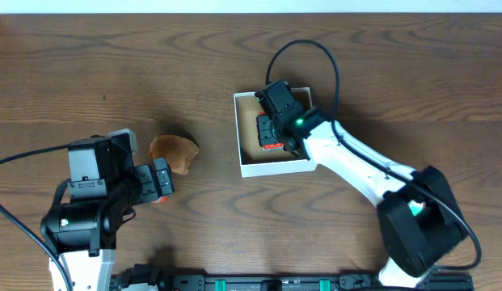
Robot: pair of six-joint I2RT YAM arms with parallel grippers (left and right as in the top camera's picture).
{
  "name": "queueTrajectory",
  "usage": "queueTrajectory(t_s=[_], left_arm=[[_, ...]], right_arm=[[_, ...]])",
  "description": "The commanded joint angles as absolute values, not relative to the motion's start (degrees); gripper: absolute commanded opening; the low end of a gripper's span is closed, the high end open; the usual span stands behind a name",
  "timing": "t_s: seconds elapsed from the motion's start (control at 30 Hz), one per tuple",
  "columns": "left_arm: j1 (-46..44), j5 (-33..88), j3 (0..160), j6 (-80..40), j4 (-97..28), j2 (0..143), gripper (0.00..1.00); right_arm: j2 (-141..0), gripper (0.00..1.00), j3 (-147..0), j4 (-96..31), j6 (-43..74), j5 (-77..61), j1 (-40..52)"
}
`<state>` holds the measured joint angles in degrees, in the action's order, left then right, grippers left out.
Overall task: Pack container
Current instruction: 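Lower the fire truck beside the dump truck and open the right gripper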
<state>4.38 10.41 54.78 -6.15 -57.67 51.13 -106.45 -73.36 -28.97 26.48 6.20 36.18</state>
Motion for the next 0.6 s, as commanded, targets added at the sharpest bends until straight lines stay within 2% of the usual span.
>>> queueTrajectory(t_s=[0.0,0.1,0.13,0.17,0.27,0.33,0.5,0.57], left_arm=[[4.1,11.0,55.7,-5.7,-57.8,51.2,0.98],[4.1,11.0,55.7,-5.7,-57.8,51.2,0.98],[4.1,11.0,55.7,-5.7,-57.8,51.2,0.98],[4.1,11.0,55.7,-5.7,-57.8,51.2,0.98],[4.1,11.0,55.7,-5.7,-57.8,51.2,0.98],[4.1,11.0,55.7,-5.7,-57.8,51.2,0.98],[4.1,11.0,55.7,-5.7,-57.9,51.2,0.98],[4.1,11.0,55.7,-5.7,-57.9,51.2,0.98]], right_arm=[[-107.4,0.01,-74.6,-28.2,25.2,8.3,35.9],[-107.4,0.02,-74.6,-27.9,25.2,9.3,35.9],[-107.4,0.11,-74.6,-27.9,25.2,9.2,35.9],[-107.4,0.25,-74.6,-27.9,25.2,9.2,35.8],[-107.4,0.50,-74.6,-27.9,23.9,8.9,35.9],[-107.4,0.61,-74.6,-27.9,23.0,8.9,36.0],[-107.4,0.70,-75.4,-27.9,22.4,9.0,36.0],[-107.4,0.69,-76.2,-28.1,21.5,9.0,36.0]])
